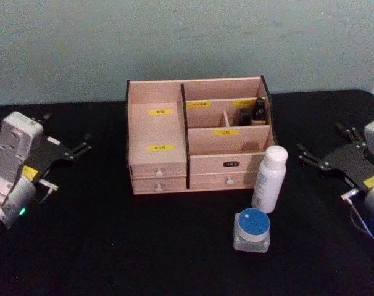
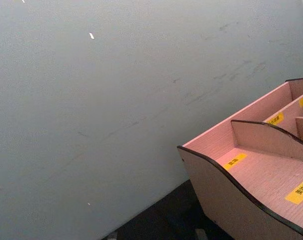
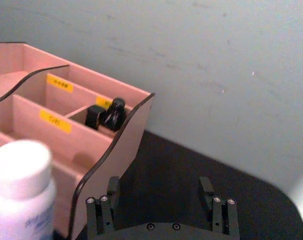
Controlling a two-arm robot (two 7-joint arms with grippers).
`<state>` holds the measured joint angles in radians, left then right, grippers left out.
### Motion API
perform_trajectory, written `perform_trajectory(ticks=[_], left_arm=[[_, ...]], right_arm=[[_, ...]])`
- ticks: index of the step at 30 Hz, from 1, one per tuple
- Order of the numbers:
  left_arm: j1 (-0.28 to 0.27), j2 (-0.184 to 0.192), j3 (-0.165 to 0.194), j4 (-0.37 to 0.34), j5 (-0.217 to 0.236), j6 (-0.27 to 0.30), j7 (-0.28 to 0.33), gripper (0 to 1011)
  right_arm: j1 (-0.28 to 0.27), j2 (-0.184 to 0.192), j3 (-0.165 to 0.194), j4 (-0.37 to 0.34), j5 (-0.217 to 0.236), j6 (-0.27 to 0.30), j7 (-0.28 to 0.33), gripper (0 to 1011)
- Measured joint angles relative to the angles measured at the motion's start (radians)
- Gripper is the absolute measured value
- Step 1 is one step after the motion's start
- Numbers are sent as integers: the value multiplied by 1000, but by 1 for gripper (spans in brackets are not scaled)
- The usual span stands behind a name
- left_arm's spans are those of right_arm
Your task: Pick up the facial cleanser and watermelon frost from the table and place them into the tiered storage box.
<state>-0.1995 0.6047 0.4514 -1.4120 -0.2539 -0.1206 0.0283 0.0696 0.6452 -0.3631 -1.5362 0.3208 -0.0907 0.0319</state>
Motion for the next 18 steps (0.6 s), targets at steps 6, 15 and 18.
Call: perform_trajectory(ticks=[6,15,18], left_arm=[[0,0,0,0,0,0,0,1001],[0,0,0,0,0,0,0,1001],[0,0,0,0,0,0,0,1001]], right_arm=[[-106,39,51,-89,58,33,25,1000],[-230,69,110,-205,156,95,84,1000],[-244,69,113,-232,171,126,101,1000]])
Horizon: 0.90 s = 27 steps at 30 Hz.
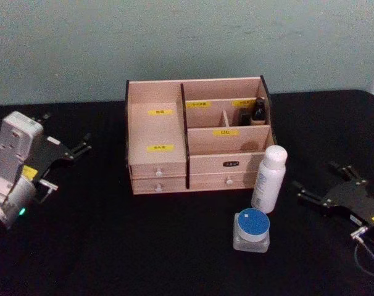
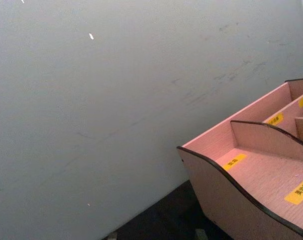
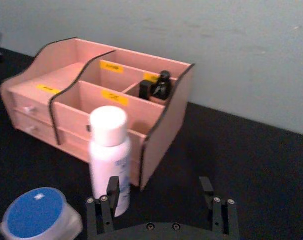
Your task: Pick up the facial cleanser and watermelon frost from the table and place them into the tiered storage box.
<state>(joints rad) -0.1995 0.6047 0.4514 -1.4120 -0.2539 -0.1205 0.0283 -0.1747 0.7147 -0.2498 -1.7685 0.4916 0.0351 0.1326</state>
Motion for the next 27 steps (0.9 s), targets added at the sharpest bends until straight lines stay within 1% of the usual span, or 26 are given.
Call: perform_trajectory(ticks=[2,3,6,9,12,14,16,19,24,27], left_arm=[[0,0,0,0,0,0,0,1001],[0,0,0,0,0,0,0,1001],[0,0,0,0,0,0,0,1001],[0,0,0,0,0,0,0,1001],[0,0,0,0,0,0,0,1001],[0,0,0,0,0,0,0,1001],[0,0,0,0,0,0,0,1001],[0,0,0,0,0,0,0,1001],[0,0,0,0,0,0,0,1001],[0,0,0,0,0,0,0,1001]], right_arm=[[-2,-2,0,-9,4,15,6,1000],[-2,-5,-3,-18,9,36,14,1000],[3,-13,-12,-28,7,63,19,1000],[25,-30,-31,-35,-11,103,22,1000],[40,-44,-41,-35,-23,120,23,1000],[60,-64,-52,-33,-39,144,20,1000],[65,-69,-53,-32,-43,150,19,1000],[86,-96,-60,-24,-56,179,10,1000],[110,-131,-65,-13,-74,209,-3,1000],[120,-142,-68,-9,-83,219,-5,1000]])
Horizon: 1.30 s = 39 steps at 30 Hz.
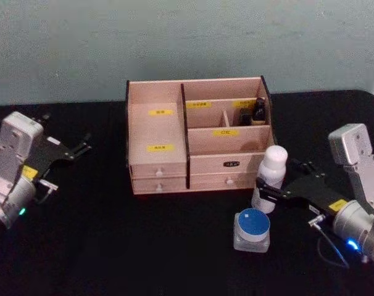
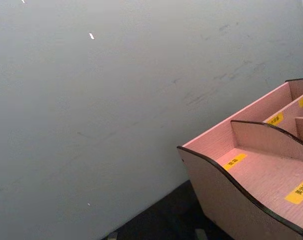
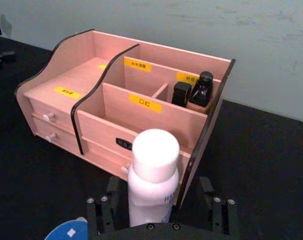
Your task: Pick up the facial cleanser and watermelon frost from the table and place them into the tiered storage box.
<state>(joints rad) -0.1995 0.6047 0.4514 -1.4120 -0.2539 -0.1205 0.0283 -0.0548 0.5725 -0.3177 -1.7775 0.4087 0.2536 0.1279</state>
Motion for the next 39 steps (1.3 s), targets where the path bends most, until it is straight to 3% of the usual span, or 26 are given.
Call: perform_trajectory(ticks=[20,35,39], left_arm=[[0,0,0,0,0,0,0,1001],[0,0,0,0,0,0,0,1001],[0,0,0,0,0,0,0,1001]], right_arm=[[37,-65,8,31,-52,56,18,1000],[39,-70,8,34,-62,58,23,1000],[39,-69,8,34,-60,58,23,933]])
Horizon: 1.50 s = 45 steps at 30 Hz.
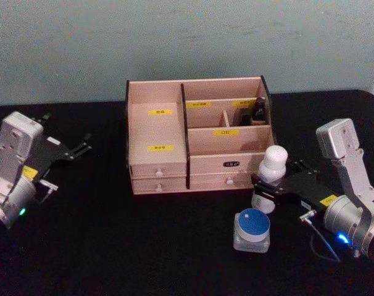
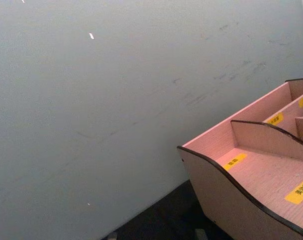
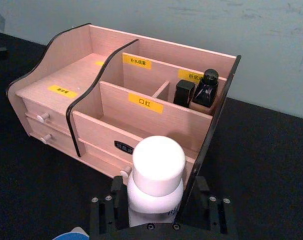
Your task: Pick up the facial cleanser and watermelon frost from the table and place them into the tiered storage box.
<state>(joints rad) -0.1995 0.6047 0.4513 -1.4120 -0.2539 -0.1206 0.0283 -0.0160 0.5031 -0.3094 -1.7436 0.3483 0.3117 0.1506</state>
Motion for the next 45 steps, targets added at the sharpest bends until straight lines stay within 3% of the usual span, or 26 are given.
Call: perform_trajectory(ticks=[3,11,13,45], left_arm=[[0,0,0,0,0,0,0,1001],[0,0,0,0,0,0,0,1001],[0,0,0,0,0,0,0,1001],[0,0,0,0,0,0,0,1001]], right_arm=[[0,0,0,0,1,0,0,883],[-1,1,0,-1,2,0,-1,623],[-1,1,0,-1,2,-1,-1,607],[-1,1,0,-1,4,-2,-1,607]])
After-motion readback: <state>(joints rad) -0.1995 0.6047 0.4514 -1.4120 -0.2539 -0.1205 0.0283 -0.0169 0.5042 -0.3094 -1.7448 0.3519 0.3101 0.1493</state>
